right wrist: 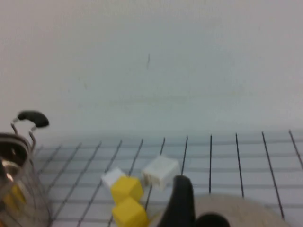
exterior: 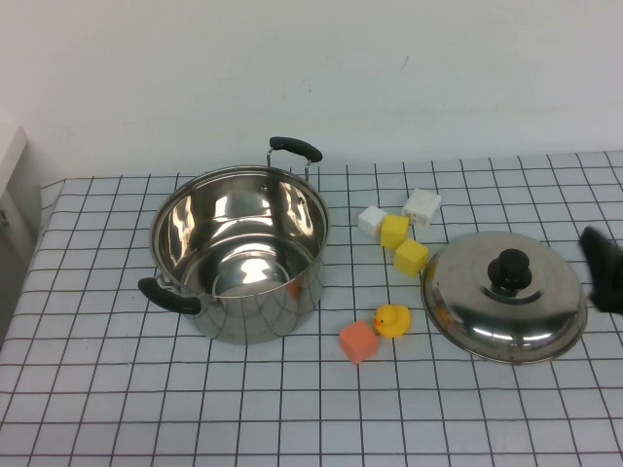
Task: Cover the pot
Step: Pick up the pot lid
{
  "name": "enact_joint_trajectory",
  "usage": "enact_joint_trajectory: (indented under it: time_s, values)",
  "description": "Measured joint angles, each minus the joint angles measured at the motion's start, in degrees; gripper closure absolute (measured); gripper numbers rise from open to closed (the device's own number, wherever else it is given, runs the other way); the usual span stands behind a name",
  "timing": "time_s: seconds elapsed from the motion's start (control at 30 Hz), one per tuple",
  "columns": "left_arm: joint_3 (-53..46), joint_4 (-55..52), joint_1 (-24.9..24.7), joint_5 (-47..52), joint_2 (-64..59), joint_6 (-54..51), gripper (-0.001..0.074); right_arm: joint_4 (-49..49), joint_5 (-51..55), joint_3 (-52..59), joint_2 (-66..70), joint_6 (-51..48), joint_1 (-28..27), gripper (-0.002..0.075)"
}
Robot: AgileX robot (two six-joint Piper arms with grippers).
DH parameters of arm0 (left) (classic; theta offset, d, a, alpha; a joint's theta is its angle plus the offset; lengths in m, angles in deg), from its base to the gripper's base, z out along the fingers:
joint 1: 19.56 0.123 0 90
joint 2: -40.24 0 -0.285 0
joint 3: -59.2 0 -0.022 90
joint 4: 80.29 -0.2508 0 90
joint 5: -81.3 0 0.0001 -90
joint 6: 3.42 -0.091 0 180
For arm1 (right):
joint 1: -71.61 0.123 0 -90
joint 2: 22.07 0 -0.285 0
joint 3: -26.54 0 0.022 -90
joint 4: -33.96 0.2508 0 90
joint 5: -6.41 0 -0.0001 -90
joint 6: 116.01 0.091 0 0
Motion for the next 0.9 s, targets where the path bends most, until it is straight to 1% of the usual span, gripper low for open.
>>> enact_joint_trajectory:
  time_s: [0.13,0.33,0.67,0.9]
  values:
    - [0.0,0.0,0.0,0.0,0.0,0.0,0.0738,-2.2,-1.4,-5.8,13.8,0.1,0.0,0.0148]
    - [0.0,0.0,0.0,0.0,0.0,0.0,0.0738,-6.0,-1.7,-17.9,28.4,0.1,0.0,0.0147]
    - [0.0,0.0,0.0,0.0,0.0,0.0,0.0736,-6.2,-2.0,-29.3,40.0,-0.5,0.0,0.0147]
    - [0.0,0.0,0.0,0.0,0.0,0.0,0.0737,-3.9,-2.0,-32.3,43.6,-0.8,0.0,0.0147]
